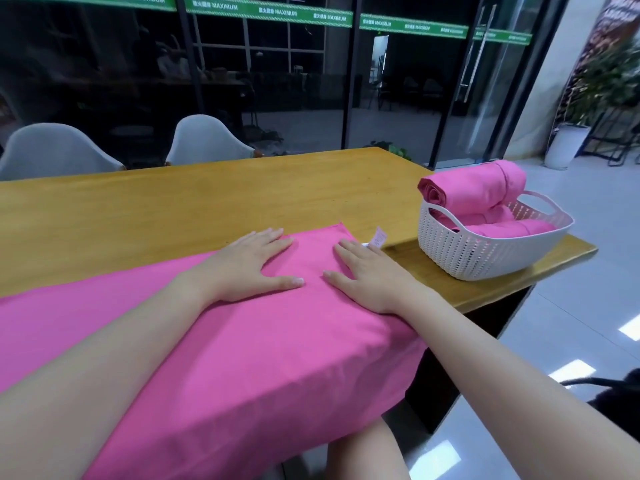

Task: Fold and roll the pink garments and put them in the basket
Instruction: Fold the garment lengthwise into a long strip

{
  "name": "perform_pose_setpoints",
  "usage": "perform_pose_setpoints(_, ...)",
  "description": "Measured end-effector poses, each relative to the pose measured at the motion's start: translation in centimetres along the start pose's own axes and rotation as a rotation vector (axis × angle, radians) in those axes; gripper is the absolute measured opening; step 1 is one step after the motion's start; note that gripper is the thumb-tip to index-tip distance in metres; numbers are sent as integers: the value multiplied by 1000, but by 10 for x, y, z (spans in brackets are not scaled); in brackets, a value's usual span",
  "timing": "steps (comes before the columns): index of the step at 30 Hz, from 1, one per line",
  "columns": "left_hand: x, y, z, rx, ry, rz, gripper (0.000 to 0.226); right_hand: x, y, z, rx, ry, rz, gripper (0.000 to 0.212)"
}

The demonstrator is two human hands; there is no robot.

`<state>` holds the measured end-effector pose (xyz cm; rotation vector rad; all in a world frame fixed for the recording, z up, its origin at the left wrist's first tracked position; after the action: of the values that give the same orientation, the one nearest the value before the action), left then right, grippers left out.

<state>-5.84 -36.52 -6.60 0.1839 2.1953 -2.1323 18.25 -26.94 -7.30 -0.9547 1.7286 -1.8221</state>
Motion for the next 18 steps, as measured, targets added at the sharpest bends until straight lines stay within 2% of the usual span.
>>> perform_pose_setpoints(3,-13,-1,14,-78,-28,-44,99,-4,3,7,46,4,27,85)
perform_pose_setpoints(7,-36,5,35,60,-16,-21,96,-3,2,36,54,17,22,92)
perform_pose_setpoints(12,-59,11,52,106,16,-34,92,1,-4,77,75,58,4,101)
perform_pose_setpoints(14,-61,12,51,107,17,-30,93,3,-3,74,27,95,28,95)
perform_pose_setpoints(16,-60,12,47,105,21,-13,94,10,1,60,-77,119,41,80)
perform_pose_setpoints(18,-58,12,42,94,27,-1,95,17,7,42,-106,107,19,70)
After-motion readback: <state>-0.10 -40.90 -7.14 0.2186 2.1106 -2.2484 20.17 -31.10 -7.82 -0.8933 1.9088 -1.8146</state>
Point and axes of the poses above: each hand's wrist, its own z-axis away from the middle knuckle, its own y-axis out of the palm, x = y × z, the point moved 1 cm from there along -z, towards the middle knuckle, and after that the axes turned 2 degrees about -z, right-handed, at the moved point
